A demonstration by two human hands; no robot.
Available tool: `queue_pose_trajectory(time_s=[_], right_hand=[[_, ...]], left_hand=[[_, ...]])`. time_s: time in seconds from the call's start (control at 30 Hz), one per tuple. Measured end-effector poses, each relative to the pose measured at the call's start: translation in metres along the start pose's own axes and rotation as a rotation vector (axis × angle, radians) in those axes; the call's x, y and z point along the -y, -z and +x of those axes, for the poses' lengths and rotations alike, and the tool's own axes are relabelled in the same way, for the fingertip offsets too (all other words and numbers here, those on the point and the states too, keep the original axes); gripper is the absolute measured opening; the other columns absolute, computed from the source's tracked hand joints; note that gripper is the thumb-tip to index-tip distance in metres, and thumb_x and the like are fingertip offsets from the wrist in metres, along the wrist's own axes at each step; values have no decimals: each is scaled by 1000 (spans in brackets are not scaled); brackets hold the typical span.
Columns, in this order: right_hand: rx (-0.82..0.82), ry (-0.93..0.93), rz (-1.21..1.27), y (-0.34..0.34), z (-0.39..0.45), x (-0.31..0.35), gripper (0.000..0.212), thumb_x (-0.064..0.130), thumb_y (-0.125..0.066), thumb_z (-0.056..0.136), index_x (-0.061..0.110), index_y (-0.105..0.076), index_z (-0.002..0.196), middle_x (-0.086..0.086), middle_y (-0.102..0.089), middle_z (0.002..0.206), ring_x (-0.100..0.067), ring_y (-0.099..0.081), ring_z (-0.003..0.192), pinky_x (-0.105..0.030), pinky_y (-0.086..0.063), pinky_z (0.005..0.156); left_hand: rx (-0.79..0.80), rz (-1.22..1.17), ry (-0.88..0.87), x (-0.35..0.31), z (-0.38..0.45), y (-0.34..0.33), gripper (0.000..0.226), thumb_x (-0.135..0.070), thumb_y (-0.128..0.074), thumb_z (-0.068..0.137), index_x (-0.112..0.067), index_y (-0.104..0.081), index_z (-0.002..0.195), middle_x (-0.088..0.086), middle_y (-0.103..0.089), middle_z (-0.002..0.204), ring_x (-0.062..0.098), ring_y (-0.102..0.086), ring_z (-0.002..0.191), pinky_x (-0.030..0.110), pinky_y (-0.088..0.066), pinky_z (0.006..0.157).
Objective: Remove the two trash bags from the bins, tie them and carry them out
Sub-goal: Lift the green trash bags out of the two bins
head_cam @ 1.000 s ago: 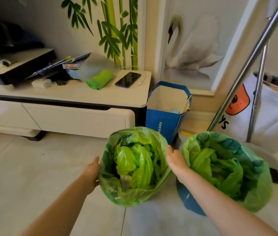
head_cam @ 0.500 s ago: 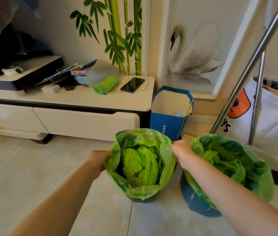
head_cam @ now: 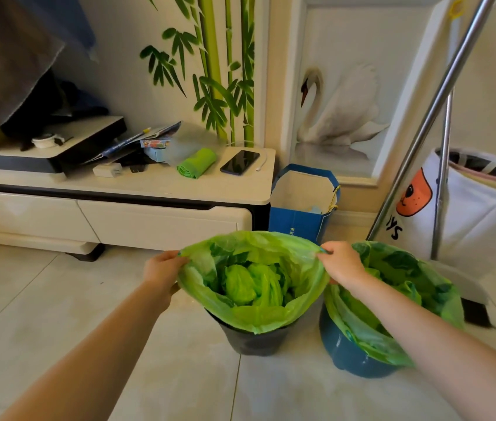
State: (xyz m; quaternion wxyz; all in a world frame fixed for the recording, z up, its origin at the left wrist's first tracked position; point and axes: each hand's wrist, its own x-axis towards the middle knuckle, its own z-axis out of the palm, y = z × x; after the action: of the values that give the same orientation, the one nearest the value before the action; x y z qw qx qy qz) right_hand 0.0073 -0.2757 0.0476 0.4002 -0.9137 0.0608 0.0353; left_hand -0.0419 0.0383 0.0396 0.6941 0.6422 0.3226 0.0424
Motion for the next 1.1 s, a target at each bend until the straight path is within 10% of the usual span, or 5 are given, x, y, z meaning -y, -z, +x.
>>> queue_pose_trajectory(time_s=[0.27, 0.5, 0.67, 0.83, 1.1], right_hand=[[75, -199, 18, 36, -41, -7, 27, 0, -40, 96, 4, -63, 111, -17, -68, 80, -30, -71, 62, -33, -60, 49], [-76, -349, 583, 49, -32, 22, 27, -11, -41, 93, 1, -64, 83, -28, -60, 116, -41, -65, 97, -30, -59, 64], [-144, -383, 828, 55, -16, 47, 17, -12, -43, 92, -7, -59, 95, -22, -58, 79, -39, -62, 89, -39, -55, 84], [-139, -311, 363, 59, -7, 36, 12, -3, -50, 86, -4, -58, 77, -16, -60, 64, -23, -62, 54, -32, -53, 56], [97, -246, -122, 25, -15, 5, 55, 43, -63, 85, 1, -54, 119, -14, -61, 110, -29, -59, 98, -31, -44, 74]], left_hand=[[17, 404, 81, 11, -25, 48, 17, 11, -42, 92, 4, -48, 106, 19, -54, 88, 36, -63, 69, 38, -59, 49], [-35, 172, -127, -25, -38, 5, 18, 14, -50, 86, -3, -52, 79, 32, -63, 99, 37, -68, 77, 36, -60, 65], [-59, 143, -193, -40, -48, -24, 22, 13, -53, 85, -6, -56, 74, 30, -64, 101, 40, -69, 85, 35, -57, 70], [-84, 195, -175, -39, -49, -25, 15, 9, -53, 86, -5, -52, 91, 28, -58, 111, 39, -69, 84, 34, -57, 64], [-81, 238, -50, -36, -39, -2, 47, 9, -56, 84, -4, -42, 127, 24, -52, 121, 40, -67, 89, 41, -59, 71]])
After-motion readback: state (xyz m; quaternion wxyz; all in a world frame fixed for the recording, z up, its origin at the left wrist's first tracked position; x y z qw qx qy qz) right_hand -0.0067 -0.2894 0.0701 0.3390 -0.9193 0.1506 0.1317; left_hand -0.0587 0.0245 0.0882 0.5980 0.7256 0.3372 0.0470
